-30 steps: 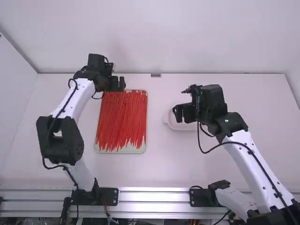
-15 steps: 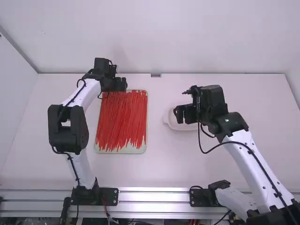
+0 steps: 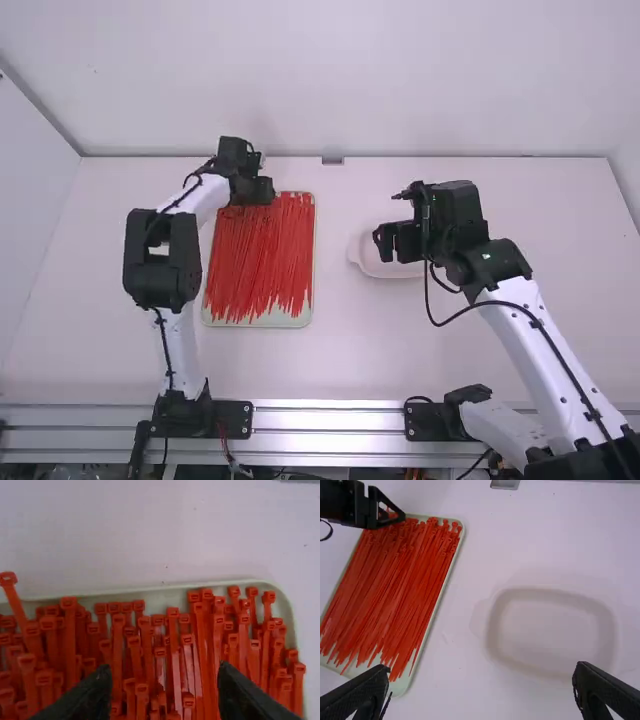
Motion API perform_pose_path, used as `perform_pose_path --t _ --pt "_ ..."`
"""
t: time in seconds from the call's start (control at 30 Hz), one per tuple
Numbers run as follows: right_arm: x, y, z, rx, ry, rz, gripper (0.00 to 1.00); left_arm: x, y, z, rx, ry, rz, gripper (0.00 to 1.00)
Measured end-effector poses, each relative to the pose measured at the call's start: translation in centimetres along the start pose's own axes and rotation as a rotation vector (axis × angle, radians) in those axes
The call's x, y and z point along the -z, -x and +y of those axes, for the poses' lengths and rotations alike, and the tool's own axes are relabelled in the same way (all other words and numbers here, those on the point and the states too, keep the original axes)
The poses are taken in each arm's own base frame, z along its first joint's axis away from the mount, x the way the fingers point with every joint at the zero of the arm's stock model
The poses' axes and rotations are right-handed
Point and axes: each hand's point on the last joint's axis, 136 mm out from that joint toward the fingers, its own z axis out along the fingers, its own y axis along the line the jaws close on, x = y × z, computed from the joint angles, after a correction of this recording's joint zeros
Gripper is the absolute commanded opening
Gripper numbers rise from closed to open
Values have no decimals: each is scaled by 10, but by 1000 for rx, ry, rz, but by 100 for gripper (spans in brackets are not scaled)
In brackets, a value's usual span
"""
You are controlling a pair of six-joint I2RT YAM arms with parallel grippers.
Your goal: Fasten the cable tie
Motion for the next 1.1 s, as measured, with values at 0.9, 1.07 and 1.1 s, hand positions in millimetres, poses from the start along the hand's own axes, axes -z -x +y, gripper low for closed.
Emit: perform_pose_path --t 0.9,1.07,1.1 --pt "-15 10 3 -4 47 -16 98 -16 -11 9 33 38 23 34" --pt "-15 10 3 -3 47 -15 98 -27 -28 13 41 43 71 34" --pt "-15 10 3 -3 47 -16 98 -27 -29 13 41 43 71 33"
